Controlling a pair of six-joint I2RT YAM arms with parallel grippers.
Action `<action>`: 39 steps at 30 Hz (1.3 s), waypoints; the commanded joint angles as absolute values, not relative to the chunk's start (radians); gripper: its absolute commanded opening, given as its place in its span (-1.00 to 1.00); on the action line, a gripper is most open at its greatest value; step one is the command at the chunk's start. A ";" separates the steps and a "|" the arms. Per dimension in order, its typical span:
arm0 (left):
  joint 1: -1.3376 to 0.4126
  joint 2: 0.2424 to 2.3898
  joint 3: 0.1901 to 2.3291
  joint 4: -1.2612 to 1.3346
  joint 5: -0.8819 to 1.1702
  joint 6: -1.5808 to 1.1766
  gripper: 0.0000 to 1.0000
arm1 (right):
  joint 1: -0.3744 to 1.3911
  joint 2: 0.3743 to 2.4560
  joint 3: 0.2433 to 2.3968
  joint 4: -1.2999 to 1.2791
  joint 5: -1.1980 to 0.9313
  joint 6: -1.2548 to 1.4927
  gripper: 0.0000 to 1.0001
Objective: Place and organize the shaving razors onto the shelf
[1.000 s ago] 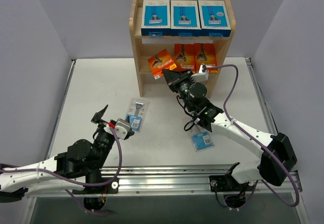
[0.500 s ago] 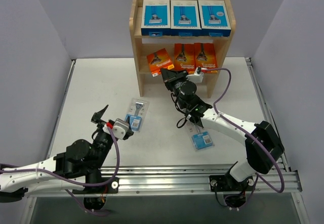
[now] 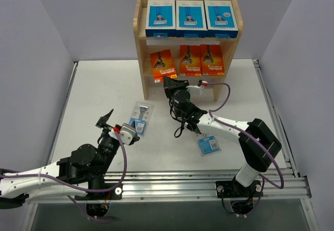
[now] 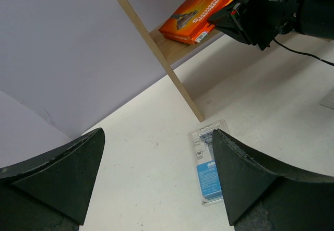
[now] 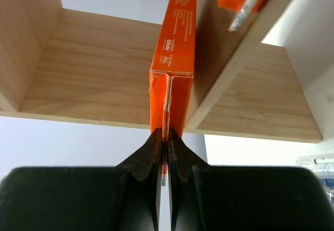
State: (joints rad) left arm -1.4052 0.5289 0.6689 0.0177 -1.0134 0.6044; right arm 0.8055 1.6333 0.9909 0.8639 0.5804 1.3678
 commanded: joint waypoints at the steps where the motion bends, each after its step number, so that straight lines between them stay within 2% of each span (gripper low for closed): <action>1: -1.402 0.535 0.675 0.029 -1.009 0.587 0.86 | 0.830 1.638 1.028 0.897 0.709 1.423 -1.00; 12: -1.396 0.538 0.670 0.037 -1.012 0.588 0.86 | 0.867 1.680 1.023 0.864 0.830 1.502 -0.99; 21: -1.394 0.540 0.669 0.038 -1.008 0.586 0.86 | 0.880 1.683 1.037 0.839 0.873 1.482 -0.79; 26: -1.391 0.543 0.670 0.035 -1.012 0.586 0.86 | 0.870 1.695 1.048 0.857 0.827 1.456 -0.30; 35: -1.379 0.538 0.672 0.035 -1.017 0.575 0.86 | 0.861 1.678 1.049 0.835 0.762 1.416 -0.03; 39: -1.374 0.534 0.678 0.031 -1.022 0.569 0.88 | 0.862 1.646 1.028 0.828 0.746 1.370 0.15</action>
State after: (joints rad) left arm -1.3827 0.5407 0.6621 0.0166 -1.0142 0.5892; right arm 0.8646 1.6993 1.0191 0.8238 0.7383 1.4200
